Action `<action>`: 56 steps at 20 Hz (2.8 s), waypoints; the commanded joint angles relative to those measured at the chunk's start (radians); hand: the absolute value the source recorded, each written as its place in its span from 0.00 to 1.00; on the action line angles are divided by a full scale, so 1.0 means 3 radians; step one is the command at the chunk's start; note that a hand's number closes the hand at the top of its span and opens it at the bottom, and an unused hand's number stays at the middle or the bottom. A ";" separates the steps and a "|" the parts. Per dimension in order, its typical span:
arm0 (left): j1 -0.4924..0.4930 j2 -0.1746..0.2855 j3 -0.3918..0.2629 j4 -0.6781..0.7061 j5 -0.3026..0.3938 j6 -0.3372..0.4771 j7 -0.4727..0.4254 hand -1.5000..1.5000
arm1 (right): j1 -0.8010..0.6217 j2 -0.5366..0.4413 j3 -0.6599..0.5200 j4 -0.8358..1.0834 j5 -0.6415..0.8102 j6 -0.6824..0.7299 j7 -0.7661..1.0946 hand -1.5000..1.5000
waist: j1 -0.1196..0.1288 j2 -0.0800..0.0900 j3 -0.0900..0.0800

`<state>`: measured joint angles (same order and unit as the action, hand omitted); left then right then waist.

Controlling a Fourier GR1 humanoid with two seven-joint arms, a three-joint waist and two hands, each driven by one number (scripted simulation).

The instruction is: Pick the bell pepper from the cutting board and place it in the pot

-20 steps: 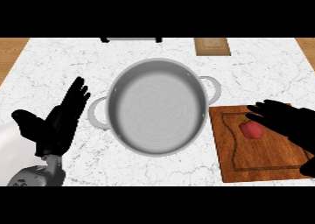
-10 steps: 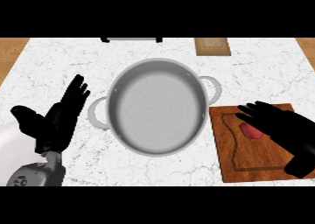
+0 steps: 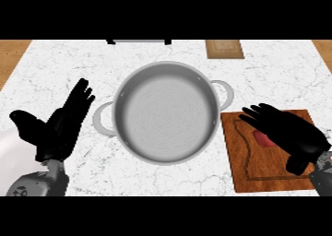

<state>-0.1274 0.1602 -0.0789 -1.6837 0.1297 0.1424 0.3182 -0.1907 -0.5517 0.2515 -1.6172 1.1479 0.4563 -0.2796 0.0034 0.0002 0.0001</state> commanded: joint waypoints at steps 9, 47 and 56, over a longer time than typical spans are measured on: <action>-0.0028 -0.0013 0.0138 -0.0053 -0.0055 -0.0120 0.0099 0.50 | -0.0291 0.0297 0.0056 0.0766 0.0648 -0.0217 -0.0013 0.00 | 0.0008 0.0002 0.0000; 0.0075 -0.0155 0.0152 -0.0148 -0.0228 -0.0110 0.0170 0.50 | 0.1058 0.1837 0.0606 -0.2176 0.0634 -0.0320 0.3248 1.00 | -0.0072 -0.0032 -0.0006; 0.0060 -0.0177 0.0153 -0.0043 -0.0223 -0.0172 0.0036 0.50 | -0.0083 0.1839 0.1345 -0.3033 0.0799 0.0414 0.3923 1.00 | 0.0005 -0.0013 -0.0010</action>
<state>-0.1092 0.1057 -0.0355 -1.7102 0.0657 0.0961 0.3411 -0.0799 -0.0007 0.5751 -2.4154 1.4085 0.4944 0.8006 -0.0044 -0.0068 -0.0024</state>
